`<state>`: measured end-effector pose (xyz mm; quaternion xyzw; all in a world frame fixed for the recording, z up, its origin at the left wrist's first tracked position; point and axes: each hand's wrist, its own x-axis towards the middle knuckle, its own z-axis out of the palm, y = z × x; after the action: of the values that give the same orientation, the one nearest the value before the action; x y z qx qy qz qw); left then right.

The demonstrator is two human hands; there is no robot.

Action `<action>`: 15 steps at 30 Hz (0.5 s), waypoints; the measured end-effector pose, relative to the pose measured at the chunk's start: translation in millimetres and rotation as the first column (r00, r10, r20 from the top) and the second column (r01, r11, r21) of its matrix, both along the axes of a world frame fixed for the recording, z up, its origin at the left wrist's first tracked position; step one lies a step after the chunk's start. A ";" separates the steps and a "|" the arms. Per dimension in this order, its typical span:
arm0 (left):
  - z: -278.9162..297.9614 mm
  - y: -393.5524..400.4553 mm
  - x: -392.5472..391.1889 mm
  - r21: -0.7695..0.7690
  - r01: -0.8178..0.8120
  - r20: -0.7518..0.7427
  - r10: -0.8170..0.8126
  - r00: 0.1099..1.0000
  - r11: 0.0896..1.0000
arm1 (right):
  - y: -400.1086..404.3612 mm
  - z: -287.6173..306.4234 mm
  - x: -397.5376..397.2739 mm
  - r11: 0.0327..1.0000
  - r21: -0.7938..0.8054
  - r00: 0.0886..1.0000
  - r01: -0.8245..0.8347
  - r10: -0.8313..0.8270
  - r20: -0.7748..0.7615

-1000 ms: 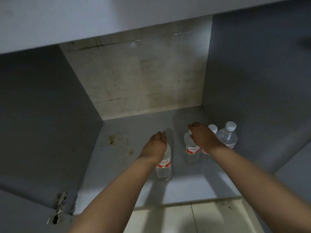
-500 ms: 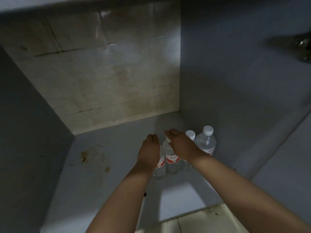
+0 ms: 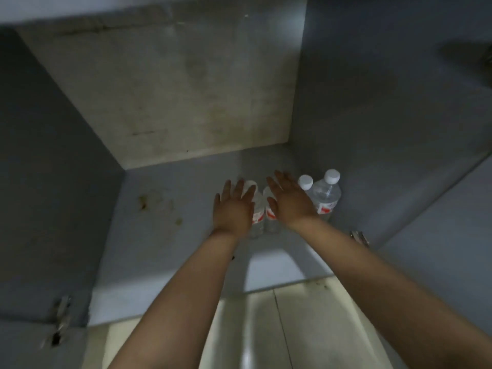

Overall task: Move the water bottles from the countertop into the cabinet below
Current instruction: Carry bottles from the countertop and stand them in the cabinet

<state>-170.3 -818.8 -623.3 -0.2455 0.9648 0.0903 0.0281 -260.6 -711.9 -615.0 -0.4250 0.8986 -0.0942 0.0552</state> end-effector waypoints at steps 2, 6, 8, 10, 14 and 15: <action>12.4 7.3 32.5 0.046 -0.051 0.049 0.049 0.998 0.998 | 8.4 24.8 25.0 0.997 -0.045 0.990 -0.061 0.054 -0.128; 50.8 30.6 114.7 0.124 -0.169 0.184 0.145 0.972 0.978 | 29.4 76.0 81.6 0.994 0.016 0.994 -0.105 0.106 -0.042; 81.4 44.5 156.0 0.168 -0.240 0.225 0.200 0.954 0.956 | 40.7 103.1 110.9 0.980 0.066 0.981 -0.190 0.192 -0.039; 118.2 58.5 192.2 0.201 -0.298 0.276 0.238 0.931 0.933 | 52.3 137.0 138.9 0.964 0.098 0.964 -0.246 0.254 -0.073; 205.5 83.8 253.1 0.232 -0.365 0.335 0.278 0.900 0.902 | 70.3 212.9 194.9 0.959 0.080 0.963 -0.270 0.271 0.001; 229.8 88.7 266.2 0.241 -0.373 0.333 0.285 0.899 0.896 | 72.4 234.6 207.0 0.957 0.105 0.962 -0.272 0.270 0.031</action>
<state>95.9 -730.1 -393.6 -0.4103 0.8690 0.2015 0.1894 -53.6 -639.5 -380.4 -0.5397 0.8352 -0.0404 0.0979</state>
